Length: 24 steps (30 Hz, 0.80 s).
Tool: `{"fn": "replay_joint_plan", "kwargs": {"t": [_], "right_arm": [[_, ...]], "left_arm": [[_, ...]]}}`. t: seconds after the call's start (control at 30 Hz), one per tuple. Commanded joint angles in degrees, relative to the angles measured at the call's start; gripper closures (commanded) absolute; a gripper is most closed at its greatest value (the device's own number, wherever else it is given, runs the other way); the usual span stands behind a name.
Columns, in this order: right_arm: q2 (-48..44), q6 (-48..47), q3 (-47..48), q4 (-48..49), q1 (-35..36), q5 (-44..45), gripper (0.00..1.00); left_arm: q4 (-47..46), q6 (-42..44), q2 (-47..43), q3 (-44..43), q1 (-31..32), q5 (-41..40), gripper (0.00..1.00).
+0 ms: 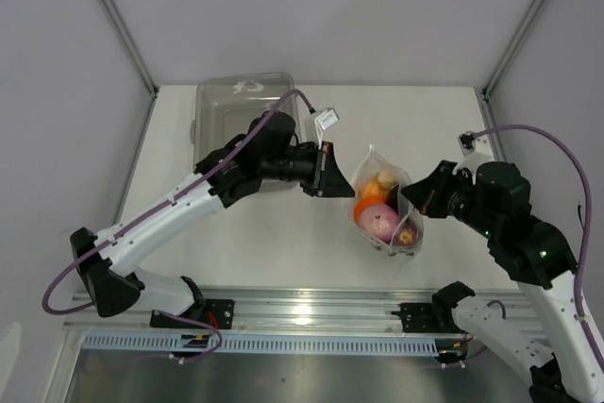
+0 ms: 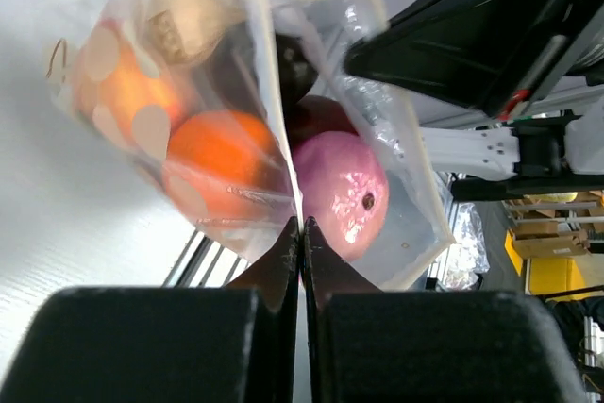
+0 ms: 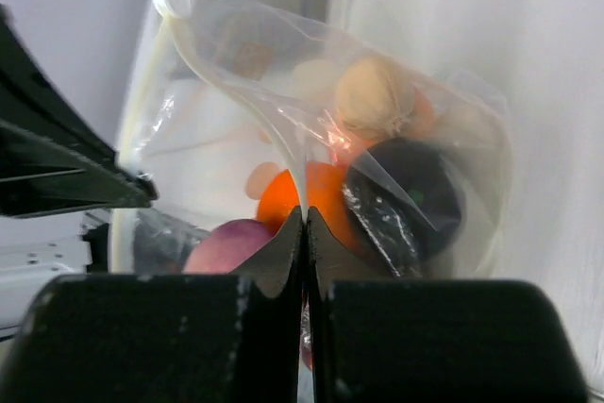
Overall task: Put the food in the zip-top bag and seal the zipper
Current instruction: Adjust the zipper food storage bag at the center of the board.
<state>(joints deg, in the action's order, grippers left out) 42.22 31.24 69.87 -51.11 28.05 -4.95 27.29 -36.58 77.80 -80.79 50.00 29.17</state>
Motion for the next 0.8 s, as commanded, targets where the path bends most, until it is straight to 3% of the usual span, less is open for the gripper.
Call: {"fn": "replay_joint_plan", "kwargs": {"t": [0.0,0.17,0.33,0.43,0.77], "right_arm": [[2.43,0.57,-10.41,1.88,0.16,-0.67,1.0],[4.72,1.36,-14.15,3.74,0.16,-0.85,1.0],[0.86,0.84,-4.32,-0.21,0.51,-0.06,1.0],[0.85,0.13,1.32,-2.94,0.6,-1.46,1.0],[-1.43,2.77,-8.34,-0.75,0.69,-5.59,1.0]], "left_arm": [[-2.06,0.72,4.63,3.88,0.01,0.8,0.99],[-5.4,-1.39,7.9,3.9,-0.25,4.14,0.99],[1.09,1.33,3.24,-4.88,1.15,2.04,0.99],[3.21,1.95,1.74,-5.6,1.42,1.68,0.99],[-3.55,-0.25,4.37,2.13,1.77,5.72,0.99]]}}
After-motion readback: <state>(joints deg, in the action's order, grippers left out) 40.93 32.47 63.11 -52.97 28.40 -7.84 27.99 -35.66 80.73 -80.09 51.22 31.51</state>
